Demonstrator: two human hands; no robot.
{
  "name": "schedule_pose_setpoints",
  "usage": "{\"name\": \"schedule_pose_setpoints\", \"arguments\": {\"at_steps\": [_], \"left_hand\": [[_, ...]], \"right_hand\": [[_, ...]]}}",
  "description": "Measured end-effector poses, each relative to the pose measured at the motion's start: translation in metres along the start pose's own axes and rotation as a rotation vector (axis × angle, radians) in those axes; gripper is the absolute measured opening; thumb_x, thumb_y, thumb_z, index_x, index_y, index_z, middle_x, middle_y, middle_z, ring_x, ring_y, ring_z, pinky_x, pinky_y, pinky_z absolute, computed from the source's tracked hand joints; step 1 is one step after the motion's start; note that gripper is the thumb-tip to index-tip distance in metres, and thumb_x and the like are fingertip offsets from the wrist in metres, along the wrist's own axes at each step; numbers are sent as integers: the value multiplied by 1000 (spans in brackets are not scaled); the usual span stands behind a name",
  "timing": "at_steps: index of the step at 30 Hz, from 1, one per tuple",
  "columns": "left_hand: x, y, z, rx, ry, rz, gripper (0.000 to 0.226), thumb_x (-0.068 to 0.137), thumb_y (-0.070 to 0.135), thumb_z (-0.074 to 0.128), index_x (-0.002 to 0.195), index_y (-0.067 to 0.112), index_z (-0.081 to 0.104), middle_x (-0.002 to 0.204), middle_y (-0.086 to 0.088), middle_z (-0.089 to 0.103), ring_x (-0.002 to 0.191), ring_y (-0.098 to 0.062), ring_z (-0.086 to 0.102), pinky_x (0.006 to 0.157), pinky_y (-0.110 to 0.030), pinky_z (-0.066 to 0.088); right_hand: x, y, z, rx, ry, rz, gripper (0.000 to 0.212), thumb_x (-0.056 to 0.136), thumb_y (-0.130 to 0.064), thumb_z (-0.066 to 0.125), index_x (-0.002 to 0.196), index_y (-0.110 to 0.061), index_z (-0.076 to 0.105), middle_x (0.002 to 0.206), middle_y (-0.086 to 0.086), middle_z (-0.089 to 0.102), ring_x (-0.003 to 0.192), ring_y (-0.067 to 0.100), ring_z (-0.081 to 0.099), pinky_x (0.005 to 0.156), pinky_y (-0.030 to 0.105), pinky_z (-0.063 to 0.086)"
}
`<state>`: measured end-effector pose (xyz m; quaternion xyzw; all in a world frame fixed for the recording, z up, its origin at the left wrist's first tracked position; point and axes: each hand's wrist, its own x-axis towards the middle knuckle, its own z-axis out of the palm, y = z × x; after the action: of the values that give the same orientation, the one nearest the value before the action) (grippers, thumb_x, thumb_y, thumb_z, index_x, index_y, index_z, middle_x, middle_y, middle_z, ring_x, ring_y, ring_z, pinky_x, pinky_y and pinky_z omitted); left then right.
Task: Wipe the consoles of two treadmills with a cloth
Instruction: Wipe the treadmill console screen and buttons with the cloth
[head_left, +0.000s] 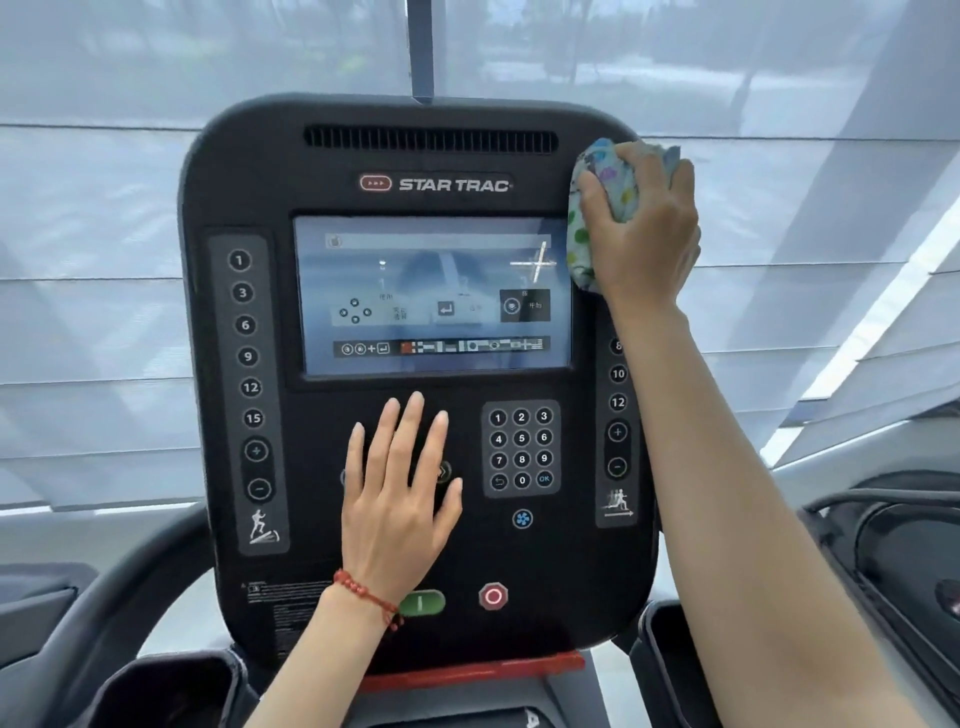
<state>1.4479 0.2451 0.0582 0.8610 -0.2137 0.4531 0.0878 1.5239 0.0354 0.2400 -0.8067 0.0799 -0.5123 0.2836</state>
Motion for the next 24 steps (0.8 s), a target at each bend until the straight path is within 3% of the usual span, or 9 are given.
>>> {"name": "schedule_pose_setpoints", "arguments": {"at_steps": [9, 16, 20, 24], "left_hand": [[-22, -44, -14, 27, -11, -59, 49, 92, 30, 47, 135, 7, 43, 143, -18, 39, 134, -33, 33, 110, -52, 26], [-32, -69, -22, 27, -24, -42, 48, 94, 31, 43, 136, 9, 41, 145, -15, 34, 135, -31, 31, 110, -50, 27], [-36, -76, -24, 18, -32, -36, 48, 94, 32, 42, 137, 9, 40, 145, -15, 33, 135, -31, 31, 110, -48, 28], [-39, -82, -26, 6, -36, -31, 47, 95, 32, 41, 136, 9, 41, 144, -16, 33, 135, -30, 32, 109, -48, 29]], "right_hand": [[-28, -70, 44, 1, -76, -119, 40, 89, -43, 54, 115, -14, 61, 106, 15, 55, 75, 26, 61, 61, 28, 40], [-49, -116, 75, 36, -38, -179, 35, 86, -40, 59, 108, -14, 64, 98, 15, 58, 64, 24, 62, 51, 25, 40], [-59, -143, 89, 58, -70, -201, 34, 86, -38, 60, 108, -13, 64, 99, 15, 57, 65, 26, 63, 50, 32, 49], [-64, -159, 97, 45, -80, -213, 33, 86, -39, 60, 109, -15, 64, 101, 14, 57, 68, 26, 63, 51, 30, 47]]}}
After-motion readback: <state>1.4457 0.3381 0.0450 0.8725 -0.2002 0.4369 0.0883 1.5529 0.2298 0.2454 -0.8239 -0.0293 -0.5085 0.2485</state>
